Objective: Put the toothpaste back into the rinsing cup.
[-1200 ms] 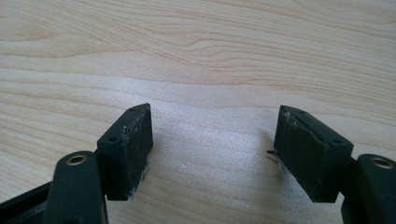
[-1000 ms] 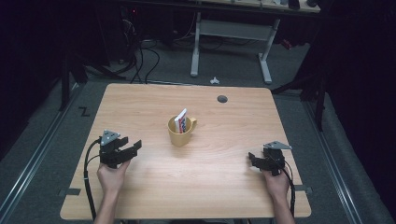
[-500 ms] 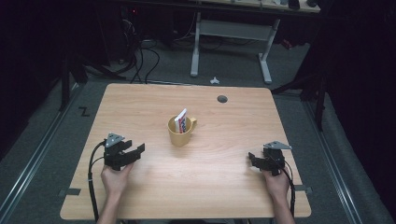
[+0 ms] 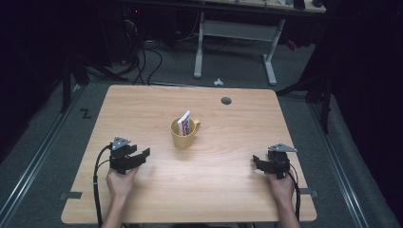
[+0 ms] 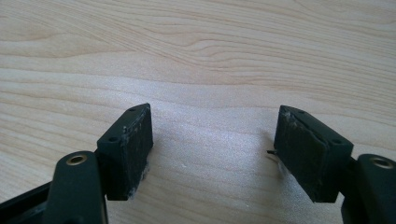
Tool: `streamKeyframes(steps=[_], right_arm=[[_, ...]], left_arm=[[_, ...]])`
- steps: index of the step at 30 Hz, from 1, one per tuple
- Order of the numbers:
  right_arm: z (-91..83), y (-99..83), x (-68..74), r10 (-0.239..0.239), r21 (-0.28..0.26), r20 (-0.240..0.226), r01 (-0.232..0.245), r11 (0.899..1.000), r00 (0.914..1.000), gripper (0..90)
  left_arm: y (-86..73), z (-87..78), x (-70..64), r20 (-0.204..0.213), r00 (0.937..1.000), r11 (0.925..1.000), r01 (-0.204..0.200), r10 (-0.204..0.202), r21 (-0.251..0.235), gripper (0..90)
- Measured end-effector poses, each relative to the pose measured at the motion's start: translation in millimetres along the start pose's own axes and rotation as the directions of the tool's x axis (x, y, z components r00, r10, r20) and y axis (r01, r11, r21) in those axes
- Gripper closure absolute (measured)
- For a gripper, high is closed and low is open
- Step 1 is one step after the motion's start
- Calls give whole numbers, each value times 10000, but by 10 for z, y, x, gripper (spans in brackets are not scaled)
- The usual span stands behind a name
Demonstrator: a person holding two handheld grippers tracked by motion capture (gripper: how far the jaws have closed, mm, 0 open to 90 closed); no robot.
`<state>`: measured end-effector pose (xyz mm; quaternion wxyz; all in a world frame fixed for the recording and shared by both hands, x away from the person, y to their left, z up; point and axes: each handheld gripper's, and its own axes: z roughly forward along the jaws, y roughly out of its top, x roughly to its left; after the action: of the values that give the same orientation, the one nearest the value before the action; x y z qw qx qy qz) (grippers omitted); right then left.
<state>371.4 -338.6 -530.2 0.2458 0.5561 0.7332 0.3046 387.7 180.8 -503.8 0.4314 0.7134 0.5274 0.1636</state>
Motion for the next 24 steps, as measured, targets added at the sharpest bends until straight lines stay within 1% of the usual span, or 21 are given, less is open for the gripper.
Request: streamKeyframes(steps=[1, 13, 19, 21, 24], right_arm=[[0, 0, 0, -3, -1, 5, 3, 10000, 10000, 282], [0, 0, 0, -2, 0, 3, 2, 10000, 10000, 282], [0, 0, 0, -5, -2, -1, 5, 10000, 10000, 282], [0, 0, 0, -3, 0, 6, 3, 10000, 10000, 282], [0, 0, 0, -2, -1, 5, 2, 10000, 10000, 282]], left_arm=[[-8, 8, 7, 0, 10000, 10000, 53, -53, -3, 396], [-53, 93, -1, -76, 9999, 9999, 119, -118, 118, 397], [-78, 155, -8, -266, 9996, 9996, 25, -17, 283, 399], [-86, 184, -15, -350, 9993, 9991, -117, 132, 409, 400], [-93, 209, -18, -445, 9988, 9988, -186, 206, 452, 400]])
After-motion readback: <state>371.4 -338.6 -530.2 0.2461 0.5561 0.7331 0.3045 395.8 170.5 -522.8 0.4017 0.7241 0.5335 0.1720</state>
